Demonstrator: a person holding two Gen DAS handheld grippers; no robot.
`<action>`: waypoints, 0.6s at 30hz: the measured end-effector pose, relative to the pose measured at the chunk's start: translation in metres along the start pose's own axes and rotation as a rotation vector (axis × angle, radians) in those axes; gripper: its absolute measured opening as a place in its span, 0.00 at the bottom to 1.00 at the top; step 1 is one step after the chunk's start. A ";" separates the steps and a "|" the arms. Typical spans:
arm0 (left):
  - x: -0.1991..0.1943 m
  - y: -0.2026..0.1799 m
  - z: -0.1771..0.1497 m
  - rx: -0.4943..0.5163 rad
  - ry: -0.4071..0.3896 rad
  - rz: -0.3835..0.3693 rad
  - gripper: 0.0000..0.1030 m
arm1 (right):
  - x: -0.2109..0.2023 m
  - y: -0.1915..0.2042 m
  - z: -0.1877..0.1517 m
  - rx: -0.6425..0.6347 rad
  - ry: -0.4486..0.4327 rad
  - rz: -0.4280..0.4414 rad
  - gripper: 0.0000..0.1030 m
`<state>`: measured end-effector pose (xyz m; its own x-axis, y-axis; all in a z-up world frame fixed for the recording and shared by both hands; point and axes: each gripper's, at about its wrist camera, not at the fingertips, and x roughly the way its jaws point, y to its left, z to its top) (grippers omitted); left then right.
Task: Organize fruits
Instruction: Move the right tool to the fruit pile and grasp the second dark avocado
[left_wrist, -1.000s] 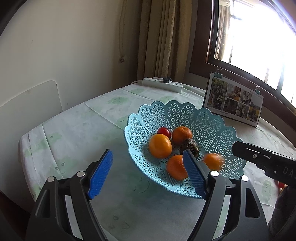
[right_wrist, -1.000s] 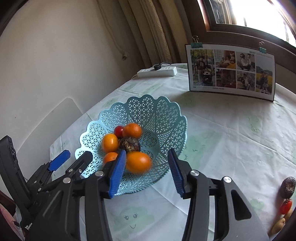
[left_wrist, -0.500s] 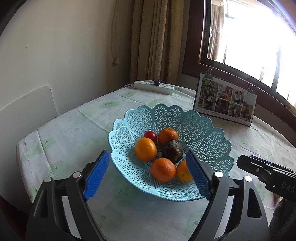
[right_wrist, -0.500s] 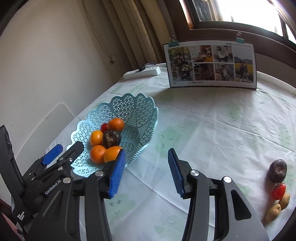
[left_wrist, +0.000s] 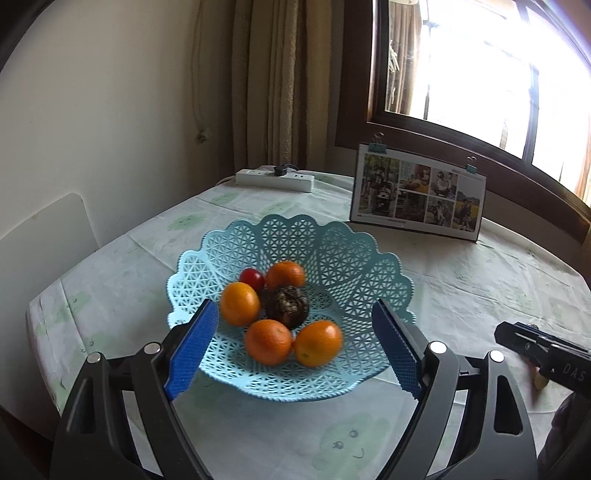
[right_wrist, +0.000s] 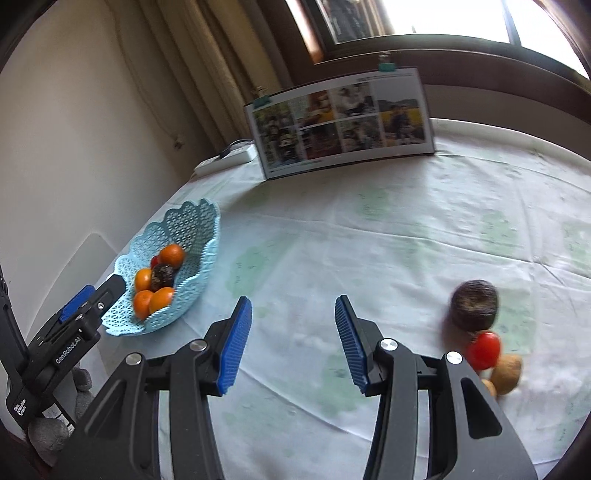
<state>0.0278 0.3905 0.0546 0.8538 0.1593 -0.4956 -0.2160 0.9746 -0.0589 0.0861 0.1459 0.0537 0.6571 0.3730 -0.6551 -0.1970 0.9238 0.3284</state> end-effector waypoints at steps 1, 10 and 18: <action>-0.001 -0.004 0.000 0.008 -0.001 -0.004 0.84 | -0.003 -0.008 0.000 0.010 -0.006 -0.015 0.46; -0.002 -0.033 0.000 0.056 0.002 -0.043 0.84 | -0.020 -0.067 0.008 0.092 -0.036 -0.144 0.47; -0.007 -0.050 -0.002 0.083 0.000 -0.062 0.90 | -0.008 -0.097 0.016 0.082 0.008 -0.220 0.52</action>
<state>0.0318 0.3401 0.0589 0.8642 0.0983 -0.4934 -0.1228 0.9923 -0.0174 0.1110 0.0515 0.0378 0.6721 0.1646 -0.7219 0.0099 0.9729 0.2310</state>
